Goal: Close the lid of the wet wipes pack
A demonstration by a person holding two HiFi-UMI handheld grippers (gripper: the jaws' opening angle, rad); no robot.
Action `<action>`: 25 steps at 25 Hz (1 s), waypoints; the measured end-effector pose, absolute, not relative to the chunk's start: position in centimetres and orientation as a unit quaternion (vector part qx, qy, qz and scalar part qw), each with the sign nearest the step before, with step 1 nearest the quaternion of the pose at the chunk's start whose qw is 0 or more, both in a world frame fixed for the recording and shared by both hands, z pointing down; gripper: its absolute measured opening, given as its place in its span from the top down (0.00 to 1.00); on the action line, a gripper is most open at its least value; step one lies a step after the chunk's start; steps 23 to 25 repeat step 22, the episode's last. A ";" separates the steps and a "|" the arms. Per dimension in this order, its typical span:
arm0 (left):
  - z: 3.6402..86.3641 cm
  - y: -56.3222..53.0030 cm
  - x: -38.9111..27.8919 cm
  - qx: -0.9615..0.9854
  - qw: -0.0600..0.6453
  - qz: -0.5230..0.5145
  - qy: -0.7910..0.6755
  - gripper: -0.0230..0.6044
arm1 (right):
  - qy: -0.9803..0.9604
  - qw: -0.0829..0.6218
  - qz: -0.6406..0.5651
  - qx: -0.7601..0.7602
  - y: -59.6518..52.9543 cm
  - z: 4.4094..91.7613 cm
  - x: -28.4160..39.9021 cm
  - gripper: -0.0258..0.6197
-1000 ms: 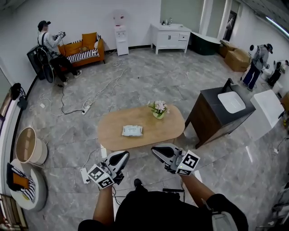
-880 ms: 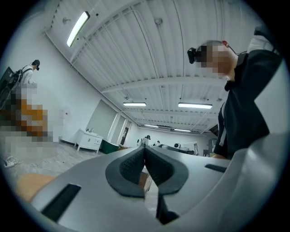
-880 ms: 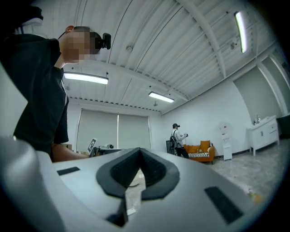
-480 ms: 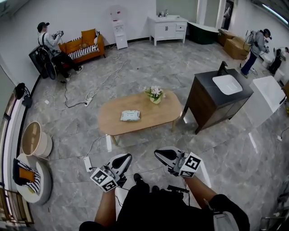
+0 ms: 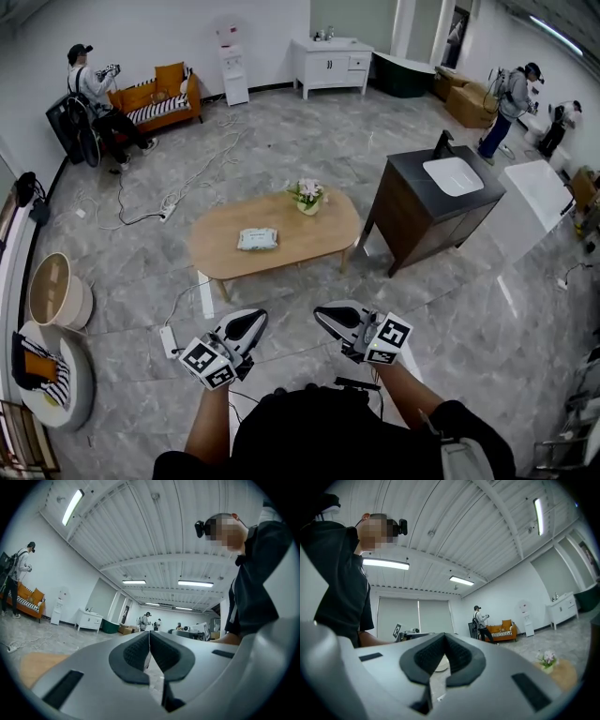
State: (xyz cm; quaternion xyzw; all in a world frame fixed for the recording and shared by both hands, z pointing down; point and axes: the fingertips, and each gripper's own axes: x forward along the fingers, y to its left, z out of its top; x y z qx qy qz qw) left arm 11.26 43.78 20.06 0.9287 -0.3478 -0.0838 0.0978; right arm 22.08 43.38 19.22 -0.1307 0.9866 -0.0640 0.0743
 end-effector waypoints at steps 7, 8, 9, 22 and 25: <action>21.1 44.9 7.5 0.925 0.100 -0.082 -0.358 0.94 | 0.987 0.072 -0.074 -0.125 44.3 19.2 18.3 0.94; 21.1 45.1 7.1 0.925 0.097 -0.083 -0.358 0.94 | 0.987 0.072 -0.073 -0.125 44.5 19.2 17.9 0.94; 21.1 45.3 6.7 0.925 0.095 -0.083 -0.358 0.94 | 0.987 0.070 -0.072 -0.125 44.7 19.3 17.4 0.94; 22.1 45.9 4.0 0.930 0.084 -0.085 -0.348 0.94 | 0.986 0.067 -0.068 -0.135 46.1 21.2 14.3 0.94; 22.1 45.9 4.0 0.930 0.084 -0.085 -0.348 0.94 | 0.986 0.067 -0.068 -0.135 46.1 21.2 14.3 0.94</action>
